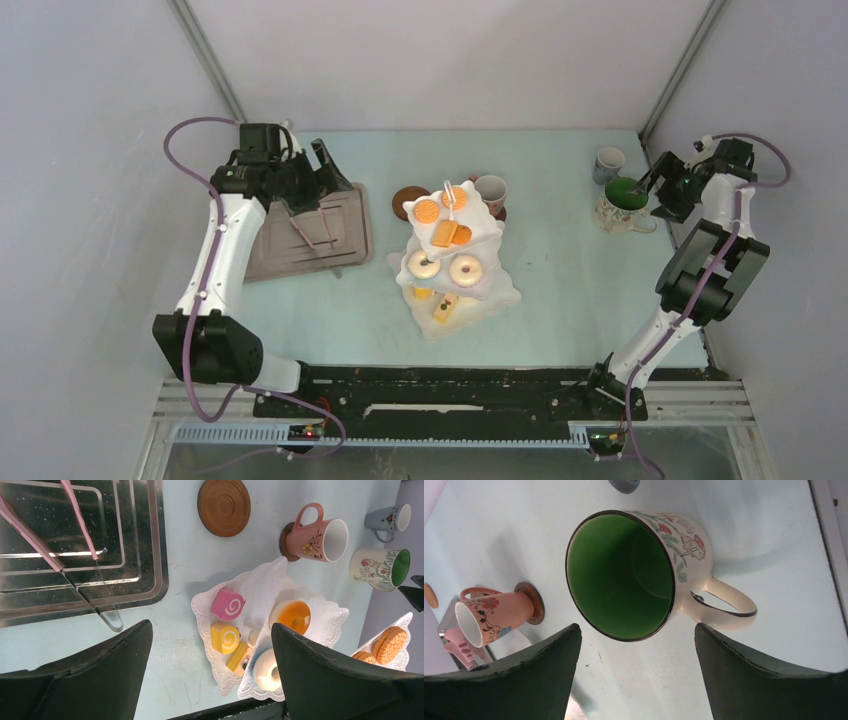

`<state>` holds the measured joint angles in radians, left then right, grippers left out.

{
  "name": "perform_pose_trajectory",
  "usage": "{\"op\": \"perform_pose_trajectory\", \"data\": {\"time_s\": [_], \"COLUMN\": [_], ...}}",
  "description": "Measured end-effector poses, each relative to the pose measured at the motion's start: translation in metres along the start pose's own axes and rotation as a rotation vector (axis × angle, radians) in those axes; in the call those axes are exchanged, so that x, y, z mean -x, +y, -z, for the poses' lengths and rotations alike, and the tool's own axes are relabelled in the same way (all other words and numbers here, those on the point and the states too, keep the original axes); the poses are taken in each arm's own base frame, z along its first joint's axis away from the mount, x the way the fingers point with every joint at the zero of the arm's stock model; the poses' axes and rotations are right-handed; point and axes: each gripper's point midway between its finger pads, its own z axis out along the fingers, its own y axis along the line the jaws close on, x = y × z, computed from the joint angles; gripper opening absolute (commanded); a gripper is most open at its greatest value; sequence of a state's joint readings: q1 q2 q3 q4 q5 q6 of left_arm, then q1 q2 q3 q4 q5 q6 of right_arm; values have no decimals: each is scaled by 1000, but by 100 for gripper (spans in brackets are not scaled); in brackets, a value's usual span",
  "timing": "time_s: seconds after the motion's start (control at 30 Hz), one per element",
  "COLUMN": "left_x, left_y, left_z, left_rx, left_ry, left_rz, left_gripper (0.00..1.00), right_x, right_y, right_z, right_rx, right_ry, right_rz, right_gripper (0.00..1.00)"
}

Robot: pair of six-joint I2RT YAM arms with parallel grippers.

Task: Serve the afternoon tea
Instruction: Pick up the cup at the center of the board.

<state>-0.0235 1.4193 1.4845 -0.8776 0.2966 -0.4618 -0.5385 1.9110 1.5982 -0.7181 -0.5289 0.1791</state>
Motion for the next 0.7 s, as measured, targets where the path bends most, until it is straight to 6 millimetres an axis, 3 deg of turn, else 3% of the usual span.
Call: {"op": "perform_pose_trajectory", "data": {"time_s": [0.23, 0.7], "left_x": [-2, 1], "left_y": [-4, -8], "left_z": [0, 12], "left_rx": [-20, -32], "left_ry": [9, -20], "left_rz": [1, -10], "left_gripper": [95, 95], "right_x": [5, 15], "right_y": [-5, -17], "right_z": [0, -29], "right_rx": [-5, -33], "right_ry": [-6, 28], "right_rz": [40, 73], "right_gripper": [86, 82]}}
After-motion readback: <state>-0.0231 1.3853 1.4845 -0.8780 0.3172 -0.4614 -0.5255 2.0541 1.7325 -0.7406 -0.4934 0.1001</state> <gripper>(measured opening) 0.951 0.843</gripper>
